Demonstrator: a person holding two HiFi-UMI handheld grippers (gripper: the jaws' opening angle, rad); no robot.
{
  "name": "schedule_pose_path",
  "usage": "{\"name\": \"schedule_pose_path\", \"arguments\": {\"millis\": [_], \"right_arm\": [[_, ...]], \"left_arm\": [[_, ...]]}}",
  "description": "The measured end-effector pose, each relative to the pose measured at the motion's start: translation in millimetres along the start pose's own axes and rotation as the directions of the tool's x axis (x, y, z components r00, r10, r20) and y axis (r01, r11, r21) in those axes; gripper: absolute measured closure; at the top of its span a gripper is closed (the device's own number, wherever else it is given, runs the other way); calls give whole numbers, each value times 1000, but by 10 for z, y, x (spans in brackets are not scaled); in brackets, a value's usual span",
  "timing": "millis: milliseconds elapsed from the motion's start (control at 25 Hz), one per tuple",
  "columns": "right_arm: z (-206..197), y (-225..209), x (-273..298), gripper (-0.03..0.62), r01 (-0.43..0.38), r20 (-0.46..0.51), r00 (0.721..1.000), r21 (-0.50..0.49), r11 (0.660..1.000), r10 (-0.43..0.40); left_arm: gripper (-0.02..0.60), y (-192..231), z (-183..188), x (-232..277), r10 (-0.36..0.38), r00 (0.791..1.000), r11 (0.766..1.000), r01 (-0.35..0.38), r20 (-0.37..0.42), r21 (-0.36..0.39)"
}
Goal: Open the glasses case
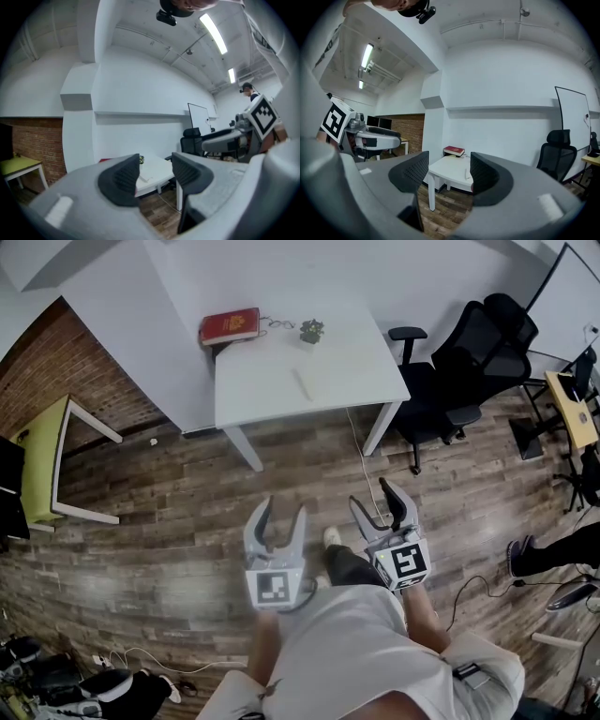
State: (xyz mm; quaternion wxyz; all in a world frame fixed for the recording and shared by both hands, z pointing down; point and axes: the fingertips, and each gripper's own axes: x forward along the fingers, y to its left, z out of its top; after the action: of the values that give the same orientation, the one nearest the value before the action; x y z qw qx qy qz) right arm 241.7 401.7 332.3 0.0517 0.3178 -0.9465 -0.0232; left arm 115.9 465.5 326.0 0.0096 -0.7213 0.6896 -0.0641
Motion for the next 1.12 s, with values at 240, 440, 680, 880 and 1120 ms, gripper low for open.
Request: {"name": "schedule_pose_path", "arguments": {"millis": [240, 440, 680, 880, 1120], "right_arm": [[16, -220, 359, 329, -30, -7, 1000, -3, 1000, 30], [15, -464, 642, 329, -47, -11, 999, 7, 999, 47], [-39, -725, 874, 329, -74, -19, 997, 28, 997, 75], [-44, -913, 1070, 329, -102, -10, 995, 29, 994, 102], [-85, -1146, 1264, 329, -124, -13, 992, 42, 991, 125]], "left_arm": [[367, 128, 8, 371, 17, 1000, 1000, -17, -15, 8], [368, 197, 22, 717, 30, 999, 1000, -29, -28, 6], [369, 218, 36, 1044, 48, 998, 999, -48, -49, 13], [370, 268, 47, 1275, 79, 995, 997, -79, -53, 5], [371, 299, 47, 1484, 116, 991, 993, -114, -62, 23]]}}
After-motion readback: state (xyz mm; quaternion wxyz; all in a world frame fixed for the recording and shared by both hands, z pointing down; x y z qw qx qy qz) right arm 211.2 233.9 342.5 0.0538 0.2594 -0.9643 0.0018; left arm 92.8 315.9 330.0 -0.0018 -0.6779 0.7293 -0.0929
